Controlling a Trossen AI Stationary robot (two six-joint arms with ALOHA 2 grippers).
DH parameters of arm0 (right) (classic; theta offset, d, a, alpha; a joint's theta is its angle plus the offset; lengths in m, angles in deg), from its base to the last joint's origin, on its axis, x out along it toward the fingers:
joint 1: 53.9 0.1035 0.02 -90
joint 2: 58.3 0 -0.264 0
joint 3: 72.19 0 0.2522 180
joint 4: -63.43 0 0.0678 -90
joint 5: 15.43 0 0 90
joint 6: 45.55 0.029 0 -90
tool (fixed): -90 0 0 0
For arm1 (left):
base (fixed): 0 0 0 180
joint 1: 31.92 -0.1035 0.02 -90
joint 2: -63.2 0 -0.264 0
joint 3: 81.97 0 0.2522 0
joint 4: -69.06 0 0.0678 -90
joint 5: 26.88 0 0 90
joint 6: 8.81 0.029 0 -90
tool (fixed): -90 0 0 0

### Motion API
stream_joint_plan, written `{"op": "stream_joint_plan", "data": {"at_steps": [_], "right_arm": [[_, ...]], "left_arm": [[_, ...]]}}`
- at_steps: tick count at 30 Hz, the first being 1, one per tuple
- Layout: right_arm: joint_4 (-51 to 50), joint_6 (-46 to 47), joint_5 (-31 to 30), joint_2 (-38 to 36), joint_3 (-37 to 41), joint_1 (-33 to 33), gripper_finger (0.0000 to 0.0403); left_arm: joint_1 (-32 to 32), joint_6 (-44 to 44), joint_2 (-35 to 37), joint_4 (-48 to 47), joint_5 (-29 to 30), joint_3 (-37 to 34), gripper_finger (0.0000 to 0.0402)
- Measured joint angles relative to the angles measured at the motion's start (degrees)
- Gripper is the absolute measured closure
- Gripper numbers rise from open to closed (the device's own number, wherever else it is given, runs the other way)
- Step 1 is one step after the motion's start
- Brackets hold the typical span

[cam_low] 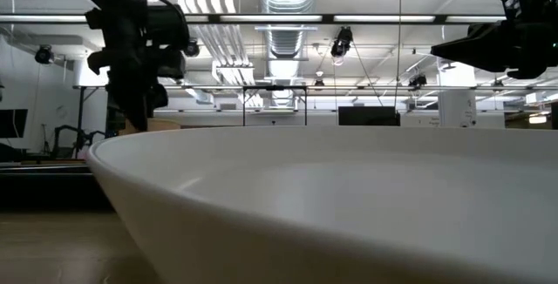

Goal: Set up tray
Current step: Put the yellow plastic mug on the black serving tray, then put the white plate on the black serving tray

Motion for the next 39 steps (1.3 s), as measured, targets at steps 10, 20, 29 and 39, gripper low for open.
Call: {"op": "stream_joint_plan", "data": {"at_steps": [10,20,29,39], "right_arm": [[0.0,0.0,0.0,0.0,0.0,0.0,0.0335],[0.0,0.0,0.0,0.0,0.0,0.0,0.0335],[0.0,0.0,0.0,0.0,0.0,0.0,0.0335],[0.0,0.0,0.0,0.0,0.0,0.0,0.0335]], "left_arm": [[0.0,0.0,7.0,-4.0,0.7,6.6,0.0322],[0.4,-14.8,9.7,0.3,-3.7,11.9,0.0322],[6.5,-13.5,15.0,18.5,-11.6,1.1,0.0322],[12.2,-13.8,27.4,27.8,-11.8,-7.1,0.0322]]}}
